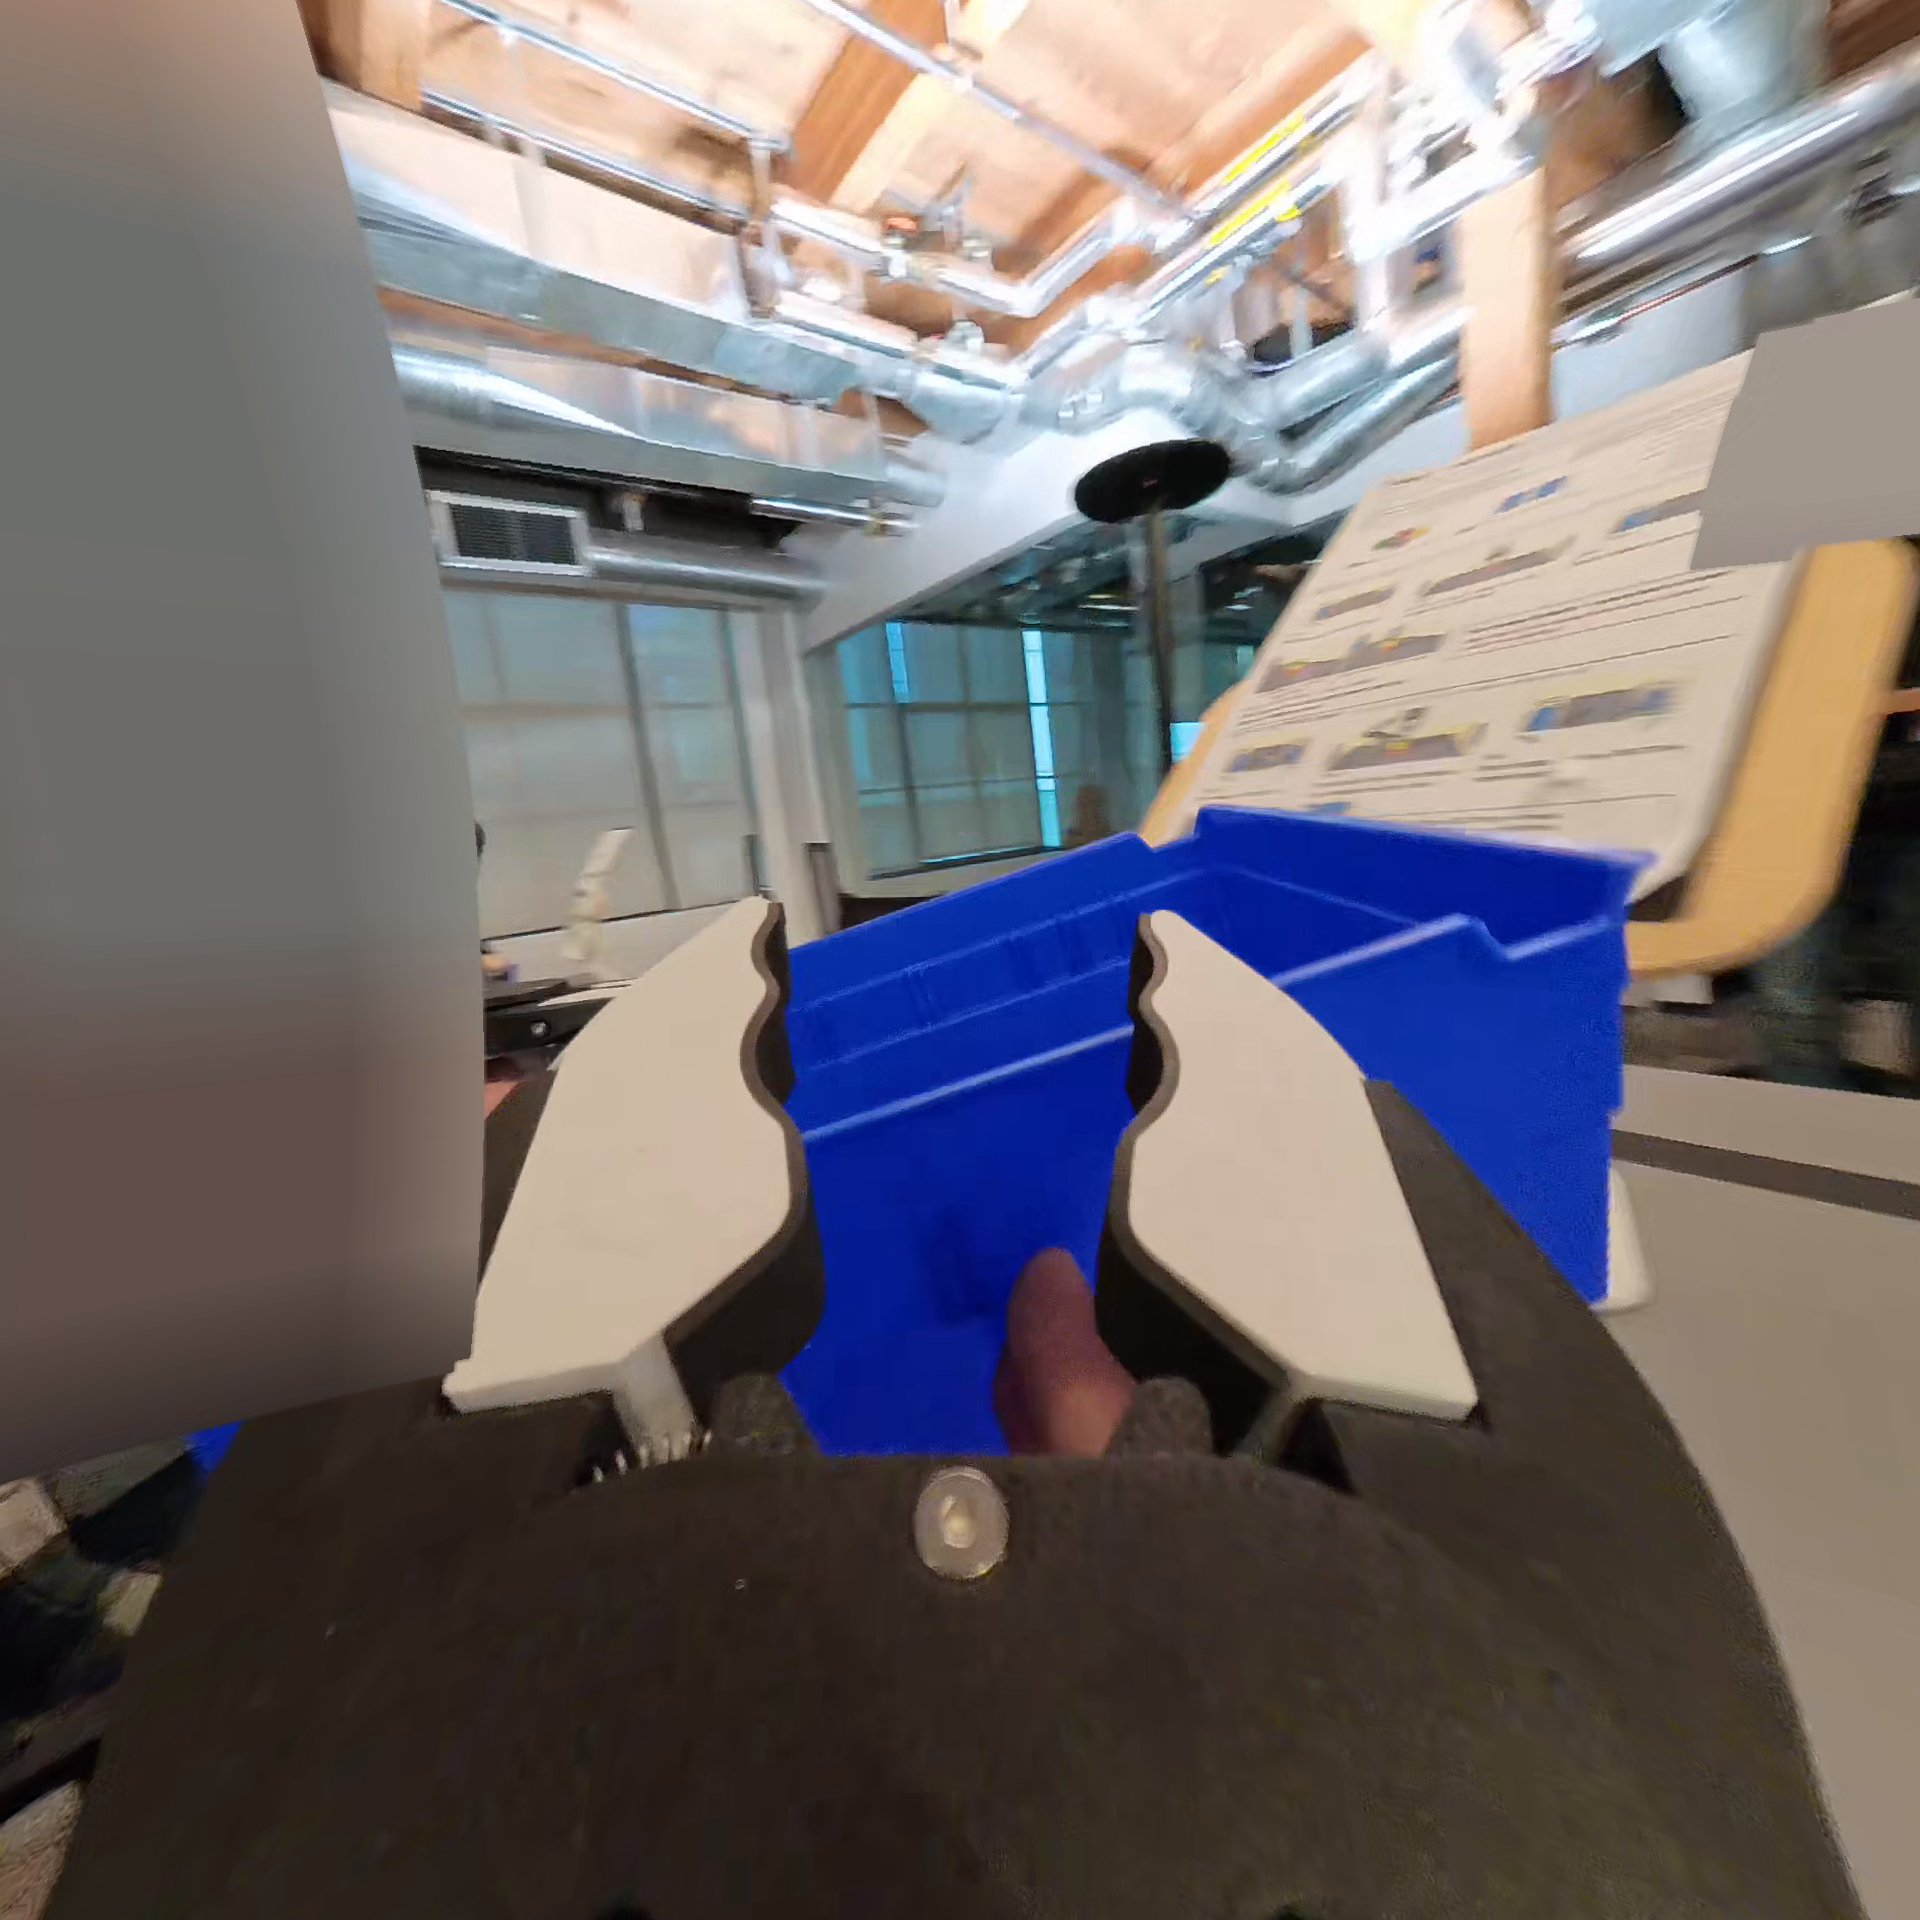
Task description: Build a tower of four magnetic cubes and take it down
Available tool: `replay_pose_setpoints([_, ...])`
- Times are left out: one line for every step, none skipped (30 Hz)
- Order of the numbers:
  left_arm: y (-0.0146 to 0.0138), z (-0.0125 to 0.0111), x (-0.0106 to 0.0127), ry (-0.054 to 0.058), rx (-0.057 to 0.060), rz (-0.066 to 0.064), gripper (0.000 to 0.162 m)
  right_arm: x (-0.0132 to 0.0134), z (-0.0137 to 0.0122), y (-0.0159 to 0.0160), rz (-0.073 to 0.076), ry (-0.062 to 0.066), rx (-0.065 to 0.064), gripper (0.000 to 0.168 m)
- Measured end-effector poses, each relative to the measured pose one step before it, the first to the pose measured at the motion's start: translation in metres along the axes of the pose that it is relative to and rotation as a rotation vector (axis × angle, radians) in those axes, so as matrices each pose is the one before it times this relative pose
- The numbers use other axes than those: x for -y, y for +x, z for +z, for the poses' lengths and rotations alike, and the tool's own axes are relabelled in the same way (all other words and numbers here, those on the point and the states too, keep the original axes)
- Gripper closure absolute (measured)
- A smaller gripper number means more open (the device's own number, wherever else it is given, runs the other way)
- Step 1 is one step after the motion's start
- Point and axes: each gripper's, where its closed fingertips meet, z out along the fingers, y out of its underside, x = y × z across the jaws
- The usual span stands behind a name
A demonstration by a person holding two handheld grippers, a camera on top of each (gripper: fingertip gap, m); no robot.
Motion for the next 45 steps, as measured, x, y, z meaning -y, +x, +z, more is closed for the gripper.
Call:
replay_pose_setpoints([0.01152,0.01618,-0.00658,-0.0246,-0.0183,0.0134,0.16,0.00184,-0.00972,0.00984,-0.0328,-0.0054,-0.0535,0.105])
replay_pose_setpoints([0.01025,0.01541,-0.00353,-0.0054,-0.03,-0.0058,0.16,0.00133,-0.00793,0.00973,-0.0238,-0.0064,-0.0354,0.106])
replay_pose_setpoints([0.00793,0.01547,-0.00357,-0.0117,-0.0273,-0.0124,0.16,-0.00066,-0.00631,0.01178,-0.0062,-0.0171,-0.0379,0.107])
replay_pose_setpoints([0.00632,0.01534,-0.0036,-0.0171,-0.0175,0.0018,0.16,-0.00114,-0.00461,0.01132,0.0013,-0.0179,-0.0292,0.108])
replay_pose_setpoints([0.00581,0.01475,-0.00181,-0.0007,-0.0158,0.003,0.16,-0.00025,-0.00404,0.0112,0.0019,-0.0086,-0.0239,0.108])
replay_pose_setpoints([0.00541,0.01448,-0.00224,-0.0017,-0.0134,0.0028,0.16,0.00054,-0.00354,0.01136,0.0039,-0.0017,-0.0225,0.11])
replay_pose_setpoints([0.00493,0.01418,-0.00353,-0.0119,-0.0145,-0.0053,0.159,0.0011,-0.00283,0.01145,0.0059,-0.0005,-0.019,0.114])
replay_pose_setpoints([0.00497,0.0128,-0.00282,-0.0068,-0.0206,-0.0183,0.159,0.00242,-0.00252,0.01174,0.0042,0.0037,-0.019,0.115])
replay_pose_setpoints([0.00488,0.0116,-0.00204,-0.0019,-0.0256,-0.0234,0.156,0.00259,-0.00183,0.01063,0.0017,0.0012,-0.0126,0.117])
replay_pose_setpoints([0.0026,0.01099,-0.00244,-0.002,-0.0132,-0.0142,0.155,0.00081,-0.0001,0.00968,-0.0018,-0.0121,-0.0099,0.117])
replay_pose_setpoints([0.00192,0.01021,-0.00328,-0.0092,-0.0057,-0.0093,0.155,-0.00028,0.00091,0.00926,0.004,-0.013,-0.0057,0.117])
replay_pose_setpoints([0.00238,0.00893,-0.00198,-0.0036,-0.013,-0.0048,0.153,0.00008,0.00103,0.00922,0.0109,-0.0037,-0.0011,0.118])
replay_pose_setpoints([0.0009,0.00725,-0.00079,0.0098,-0.0104,-0.0044,0.151,-0.00125,0.00187,0.0093,0.0158,-0.0094,0.0035,0.119])
replay_pose_setpoints([-0.00055,0.00646,-0.00248,-0.0009,0.0037,0.001,0.149,-0.00246,0.0026,0.00881,0.026,-0.013,0.0088,0.119])
replay_pose_setpoints([-0.00002,0.00615,-0.00325,-0.009,0.0073,0.0035,0.147,-0.00101,0.00233,0.00857,0.0215,-0.0001,0.0058,0.119])
replay_pose_setpoints([-0.00012,0.00598,-0.00268,-0.0057,0.0121,0.0067,0.145,0.00017,0.00207,0.00887,0.0089,0.0065,0.0017,0.121])
replay_pose_setpoints([0.00086,0.00556,-0.00235,-0.0087,0.0032,0.0119,0.143,-0.0011,0.00239,0.01004,0.0094,-0.0047,-0.0039,0.122])
replay_pose_setpoints([0.00025,0.0052,-0.00219,-0.008,0.0026,0.0067,0.141,-0.00152,0.00283,0.00867,0.0187,-0.0102,0.0064,0.124])
replay_pose_setpoints([-0.00031,0.00549,-0.00231,-0.0074,0.0016,-0.001,0.14,-0.00112,0.00269,0.00721,0.0132,-0.0083,0.0145,0.126])
replay_pose_setpoints([-0.00059,0.00531,-0.00157,-0.0045,0.0012,-0.0051,0.139,-0.00197,0.00292,0.00637,0.0043,-0.0152,0.0161,0.13])
replay_pose_setpoints([-0.00015,0.00501,-0.00119,-0.0026,0.0038,0.0028,0.138,-0.00206,0.00262,0.00739,0.0179,-0.0187,0.0138,0.131])
replay_pose_setpoints([0.00044,0.00465,-0.00128,-0.0018,0.0032,0.0035,0.137,0.00023,0.00164,0.0087,0.0271,-0.0069,0.0083,0.132])
replay_pose_setpoints([0.00174,0.00423,-0.00065,0.0014,-0.0048,0.0024,0.134,0.00126,0.00111,0.00873,0.0085,-0.0022,0.0042,0.129])
replay_pose_setpoints([0.00208,0.00457,-0.00113,-0.0055,-0.002,0.0045,0.132,-0.00056,0.00171,0.00776,0.0045,-0.0181,0.0129,0.13])
replay_pose_setpoints([0.0018,0.0049,-0.00121,-0.0057,0.0032,0.0041,0.13,-0.00063,0.0016,0.00842,0.0195,-0.0181,0.0146,0.135])
replay_pose_setpoints([0.00203,0.0049,-0.00015,0.0056,0.0006,-0.0042,0.128,0.00029,0.00179,0.00847,0.0177,-0.0087,0.0159,0.136])
replay_pose_setpoints([0.002,0.00473,-0.00042,0.004,0.0011,-0.0017,0.125,-0.00022,0.00215,0.00858,0.0212,-0.0112,0.0234,0.138])
replay_pose_setpoints([0.00048,0.00443,-0.00026,0.0058,0.0092,0.0056,0.124,-0.00112,0.00227,0.01011,0.0336,-0.019,0.0235,0.138])
replay_pose_setpoints([-0.00059,0.00452,0.00023,0.0044,0.0146,0.0047,0.123,-0.00109,0.00231,0.00977,0.0291,-0.02,0.0216,0.137])
replay_pose_setpoints([-0.00044,0.00463,-0.00042,0.0008,0.0159,0.0035,0.123,-0.00107,0.00271,0.00876,0.0178,-0.0213,0.0155,0.133])
replay_pose_setpoints([-0.00009,0.00443,-0.0001,-0.0006,0.0128,0.0039,0.123,0.00082,0.00221,0.00765,0.0099,-0.0151,0.0103,0.133])
replay_pose_setpoints([-0.0004,0.00464,0.00103,0.0035,0.0093,-0.0009,0.122,0.00281,0.0015,0.00755,-0.0009,-0.0066,0.0023,0.132])
replay_pose_setpoints([-0.00105,0.00486,0.0005,0.0005,0.0078,-0.0119,0.122,0.00195,0.00168,0.00767,0.0049,-0.0159,-0.0008,0.131])
replay_pose_setpoints([-0.00012,0.00391,0.00065,0.0025,0.0046,-0.006,0.122,0.00211,0.00196,0.00605,0.015,-0.014,0.0036,0.129])
replay_pose_setpoints([-0.00014,0.00386,0.00072,0.0035,0.0089,-0.0071,0.121,0.00213,0.0016,0.00407,0.0056,-0.0075,0.0073,0.13])
replay_pose_setpoints([-0.00035,0.00361,0.00085,0.0067,0.0092,-0.0154,0.121,-0.00009,0.00075,0.00548,-0.0036,-0.0158,-0.0085,0.131])
replay_pose_setpoints([0.00032,0.00287,0.00096,0.0066,0.0006,-0.0104,0.119,-0.00129,-0.0006,0.00624,-0.0035,-0.0157,-0.0221,0.133])
replay_pose_setpoints([0.00137,0.00213,-0.00015,-0.0029,-0.0056,0.0037,0.116,0.00024,-0.00215,0.00354,0.0024,0.0031,-0.0158,0.133])
replay_pose_setpoints([0.00277,0.00039,-0.00015,-0.0017,-0.0144,0.0083,0.114,0.00251,-0.00329,0.00206,-0.0045,0.02,-0.027,0.131])
replay_pose_setpoints([0.00353,-0.00182,0.00184,0.0146,-0.0172,0.0148,0.109,0.00299,-0.00371,-0.00009,-0.0262,0.0162,-0.0351,0.132])
replay_pose_setpoints([0.00094,-0.00268,0.00313,0.0207,0.0056,0.027,0.105,0.00288,-0.00341,-0.00505,-0.0383,0.0052,-0.0159,0.132])
replay_pose_setpoints([0.0016,-0.00321,0.00481,0.0284,0.0038,0.035,0.11,0.00308,-0.00325,-0.00615,-0.0371,-0.0012,-0.0196,0.131])
replay_pose_setpoints([0.00225,-0.00415,0.00808,0.0375,-0.0085,0.0217,0.111,0.00317,-0.00383,-0.00628,-0.0389,-0.0028,-0.032,0.13])
replay_pose_setpoints([0.00216,-0.00546,0.00976,0.0401,-0.0191,0.0086,0.113,0.00404,-0.0049,-0.00902,-0.0381,0.0088,-0.0245,0.124])
replay_pose_setpoints([0.00058,-0.00574,0.00836,0.0277,-0.0181,-0.0063,0.118,0.00361,-0.00612,-0.01036,-0.0289,0.0131,-0.0246,0.122])
